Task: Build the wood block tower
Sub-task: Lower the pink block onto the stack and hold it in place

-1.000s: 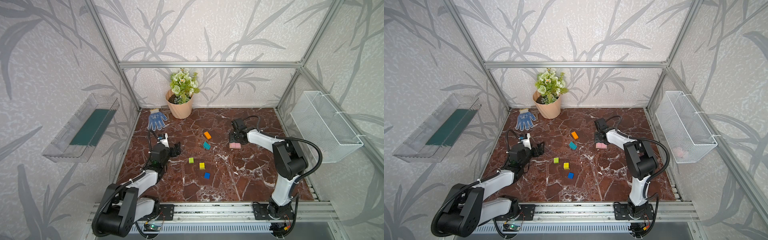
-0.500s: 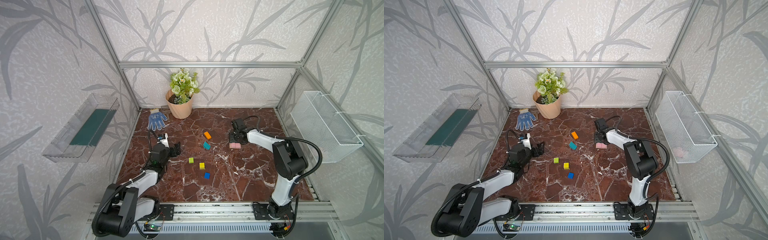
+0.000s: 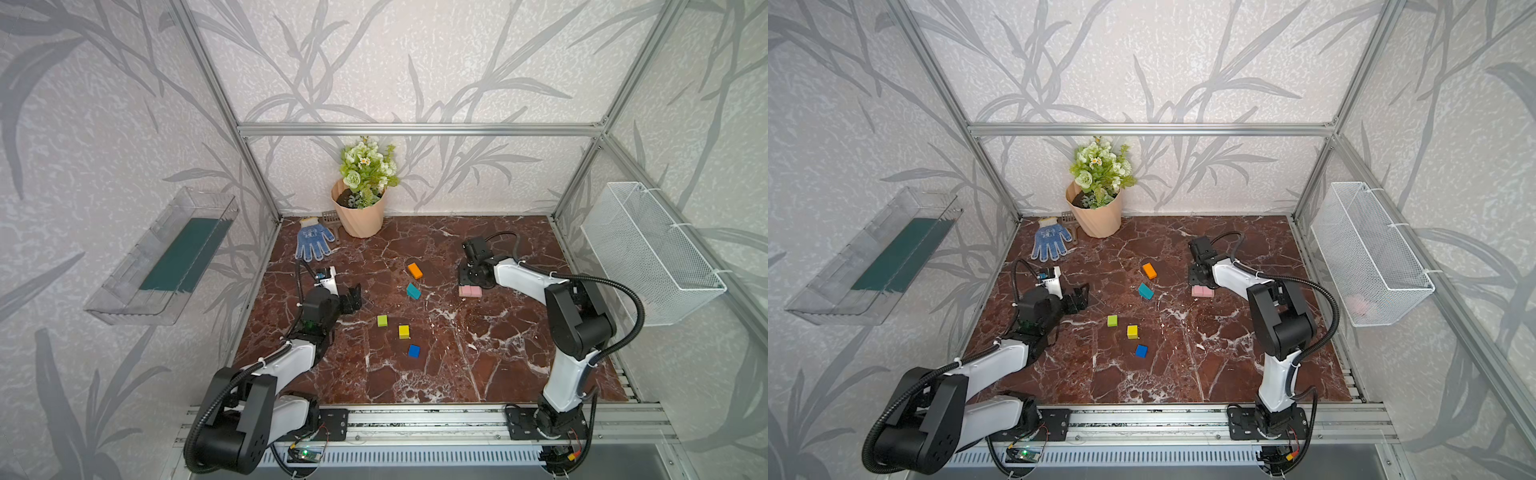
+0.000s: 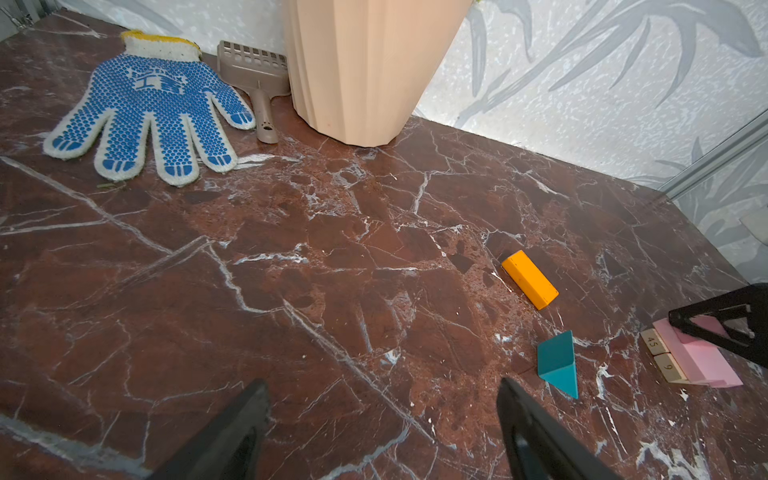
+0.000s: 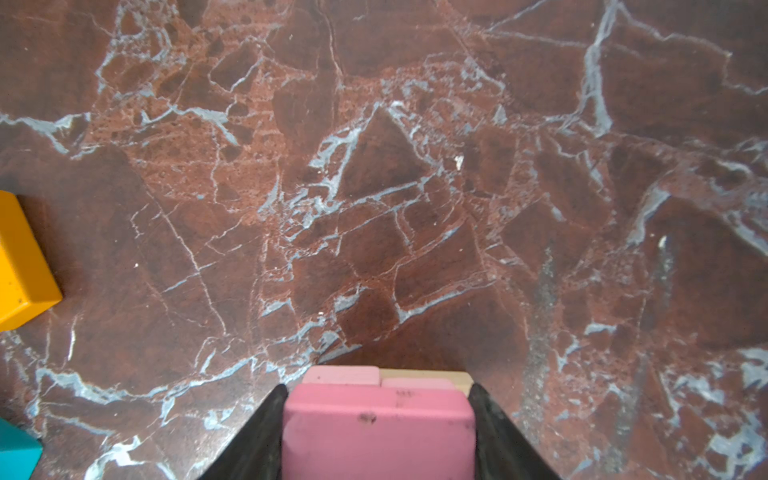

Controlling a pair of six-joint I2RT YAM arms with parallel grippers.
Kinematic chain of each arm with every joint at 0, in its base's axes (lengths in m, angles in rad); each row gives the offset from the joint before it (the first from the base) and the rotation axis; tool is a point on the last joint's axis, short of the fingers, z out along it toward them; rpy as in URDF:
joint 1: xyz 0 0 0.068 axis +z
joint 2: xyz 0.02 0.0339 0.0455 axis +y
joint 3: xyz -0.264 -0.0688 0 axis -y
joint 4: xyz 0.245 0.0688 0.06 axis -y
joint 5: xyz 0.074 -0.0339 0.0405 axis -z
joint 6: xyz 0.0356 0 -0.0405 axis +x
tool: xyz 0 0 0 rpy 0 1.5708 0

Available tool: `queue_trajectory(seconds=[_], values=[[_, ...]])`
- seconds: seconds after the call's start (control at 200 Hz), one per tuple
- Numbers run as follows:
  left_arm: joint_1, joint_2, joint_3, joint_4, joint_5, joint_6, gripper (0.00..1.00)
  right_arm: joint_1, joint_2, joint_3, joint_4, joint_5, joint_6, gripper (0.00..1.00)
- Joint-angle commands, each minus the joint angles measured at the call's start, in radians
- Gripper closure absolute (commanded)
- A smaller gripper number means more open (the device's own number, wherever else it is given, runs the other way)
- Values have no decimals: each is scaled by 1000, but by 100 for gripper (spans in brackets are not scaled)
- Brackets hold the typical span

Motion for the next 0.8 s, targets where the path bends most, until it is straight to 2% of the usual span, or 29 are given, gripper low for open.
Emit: queue_trajectory(seconds=[0.0,0.55,0.795], values=[[-2,5,26,10,4,5,13,-4,-27,-8,-12,4,10,64],[-2,7,29,9,5,5,13,-6,-39,-21,-9,5,10,62],[-2,7,30,8,4,5,13,-5,-37,-19,-13,10,13,52]])
